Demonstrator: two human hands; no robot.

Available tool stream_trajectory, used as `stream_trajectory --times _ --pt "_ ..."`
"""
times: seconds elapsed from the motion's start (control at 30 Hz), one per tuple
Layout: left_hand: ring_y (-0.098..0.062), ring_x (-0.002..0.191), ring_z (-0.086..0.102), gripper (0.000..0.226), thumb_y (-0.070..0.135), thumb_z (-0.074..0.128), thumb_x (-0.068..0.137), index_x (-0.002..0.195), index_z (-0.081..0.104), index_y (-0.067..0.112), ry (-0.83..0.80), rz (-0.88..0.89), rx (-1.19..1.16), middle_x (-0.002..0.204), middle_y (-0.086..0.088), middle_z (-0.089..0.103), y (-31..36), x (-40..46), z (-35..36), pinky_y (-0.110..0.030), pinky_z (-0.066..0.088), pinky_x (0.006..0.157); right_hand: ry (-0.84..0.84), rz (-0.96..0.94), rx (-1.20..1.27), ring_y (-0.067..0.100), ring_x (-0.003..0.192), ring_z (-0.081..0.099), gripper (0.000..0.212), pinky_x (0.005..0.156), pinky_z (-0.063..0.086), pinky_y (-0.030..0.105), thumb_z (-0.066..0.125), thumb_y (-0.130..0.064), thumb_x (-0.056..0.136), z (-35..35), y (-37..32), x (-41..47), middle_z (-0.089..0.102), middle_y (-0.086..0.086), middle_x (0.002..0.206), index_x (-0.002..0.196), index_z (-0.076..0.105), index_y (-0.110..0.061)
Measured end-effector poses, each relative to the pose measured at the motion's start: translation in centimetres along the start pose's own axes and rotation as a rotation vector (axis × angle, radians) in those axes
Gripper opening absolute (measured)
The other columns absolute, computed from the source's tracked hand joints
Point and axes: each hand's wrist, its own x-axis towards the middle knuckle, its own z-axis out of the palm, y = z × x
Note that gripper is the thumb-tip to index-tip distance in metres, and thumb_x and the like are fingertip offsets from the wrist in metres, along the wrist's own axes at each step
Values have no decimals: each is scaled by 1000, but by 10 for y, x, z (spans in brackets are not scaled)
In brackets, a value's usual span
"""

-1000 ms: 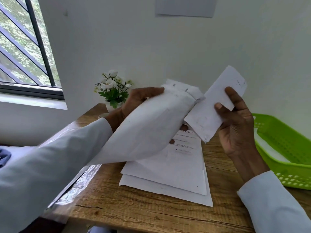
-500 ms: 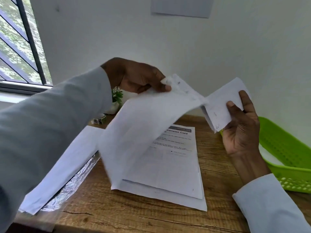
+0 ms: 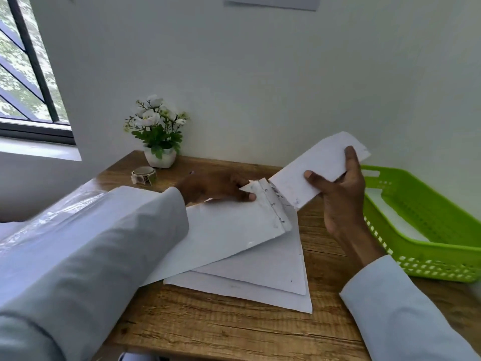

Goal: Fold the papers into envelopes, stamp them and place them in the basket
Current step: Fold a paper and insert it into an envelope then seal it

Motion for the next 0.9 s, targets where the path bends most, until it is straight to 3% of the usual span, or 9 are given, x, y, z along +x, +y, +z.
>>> stream_trajectory --times 0.13,0.23,0.3,0.4,0.47,0.57,0.7,0.8,0.9 --pt "-21 76 58 43 49 69 84 92 66 7 52 -12 -171 87 -13 67 -11 -2 5 -34 47 68 -28 -64 -196 9 130 46 99 97 53 33 76 10 76 6 17 -7 36 -4 152 156 25 -20" --pt "-23 85 65 31 48 70 84 92 73 18 55 21 -247 101 -14 72 -12 -6 7 -46 53 84 -14 -109 -271 16 139 39 102 107 46 47 78 7 74 7 21 -6 31 0 158 156 23 -21" --pt "-25 89 65 40 50 72 81 97 72 13 62 47 -283 104 -17 71 -12 -9 8 -51 51 89 5 -146 -310 16 140 38 103 109 44 46 78 5 75 6 20 -6 30 0 159 156 22 -21" --pt "-27 88 57 81 62 77 68 107 58 -7 75 63 -287 101 -23 64 -15 -11 9 -50 48 86 23 -225 -387 -4 136 35 102 111 41 28 77 5 75 5 19 -6 26 -4 160 157 20 -17" --pt "-28 89 57 72 51 76 75 108 57 -10 78 77 -311 101 -19 64 -17 -10 9 -46 48 83 13 -276 -426 -25 123 32 101 102 37 8 77 6 76 6 19 -7 25 -11 155 157 20 -14" --pt "-28 95 64 38 29 69 88 111 65 -1 72 75 -371 109 -17 70 -20 -8 11 -43 51 89 -33 -285 -443 -29 119 32 104 96 36 1 77 5 76 6 21 -8 24 -12 153 157 17 -15" --pt "-23 94 69 27 20 65 91 115 69 10 64 68 -469 112 -13 71 -21 -8 13 -37 56 86 -147 -230 -411 0 141 28 126 112 36 21 84 2 71 10 22 -14 10 -10 161 157 -4 -26" --pt "-24 94 69 27 18 65 91 116 69 8 74 68 -489 113 -15 71 -21 -9 13 -39 56 86 -198 -179 -365 8 145 28 138 116 36 39 85 4 68 13 24 -16 4 -9 164 154 -18 -31" --pt "-24 95 69 27 16 65 91 117 68 7 67 72 -525 113 -14 71 -24 -8 12 -37 58 86 -188 -119 -299 8 139 37 139 111 42 37 84 6 67 13 28 -17 14 -12 160 154 -17 -31"
